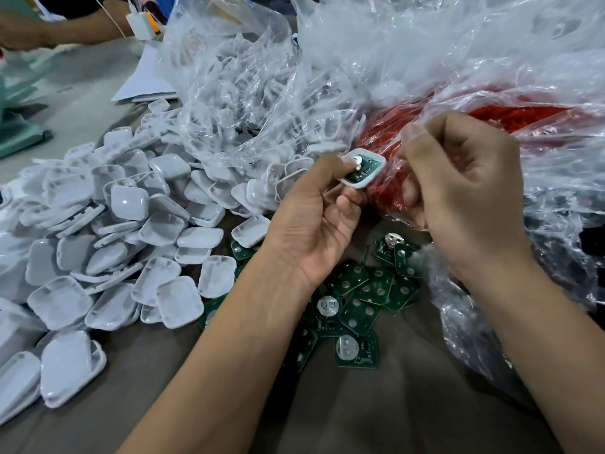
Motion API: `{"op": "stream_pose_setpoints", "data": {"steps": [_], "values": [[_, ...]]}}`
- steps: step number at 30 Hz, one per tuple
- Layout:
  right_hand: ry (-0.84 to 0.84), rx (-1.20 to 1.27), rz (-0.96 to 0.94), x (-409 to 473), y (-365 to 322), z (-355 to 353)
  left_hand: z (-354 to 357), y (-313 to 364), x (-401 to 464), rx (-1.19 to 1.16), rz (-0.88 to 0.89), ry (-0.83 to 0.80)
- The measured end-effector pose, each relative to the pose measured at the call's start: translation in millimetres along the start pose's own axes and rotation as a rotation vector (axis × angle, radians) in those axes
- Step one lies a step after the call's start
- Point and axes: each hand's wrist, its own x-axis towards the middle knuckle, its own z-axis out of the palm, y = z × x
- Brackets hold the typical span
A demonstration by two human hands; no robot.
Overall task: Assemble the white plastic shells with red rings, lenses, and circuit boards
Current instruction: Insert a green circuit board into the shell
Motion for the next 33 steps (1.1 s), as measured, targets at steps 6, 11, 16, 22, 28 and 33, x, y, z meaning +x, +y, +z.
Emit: {"op": "stream_pose_setpoints", "data": {"steps": [6,11,16,22,28,33], "values": [[-0.095,-0.320,-0.097,-3,-2,8,-1,-4,5,0.301,0.263,0.090],[-0.140,-0.291,-0.081,-1,-3,3,-2,-6,6,0.328,0.359,0.072],[-0.195,-0.295,-0.076,-1,-6,1,-3,-9,7,0.407,0.431,0.085],[-0.214,-0.246,-0.015,0,-5,-1,-5,-11,8,0.496,0.473,0.067],[-0.249,-0.199,0.040,1,-5,-5,-6,-14,7,0.620,0.502,0.086],[-0.282,-0.195,0.054,2,-3,-7,-6,-15,7,0.646,0.524,0.101]]}}
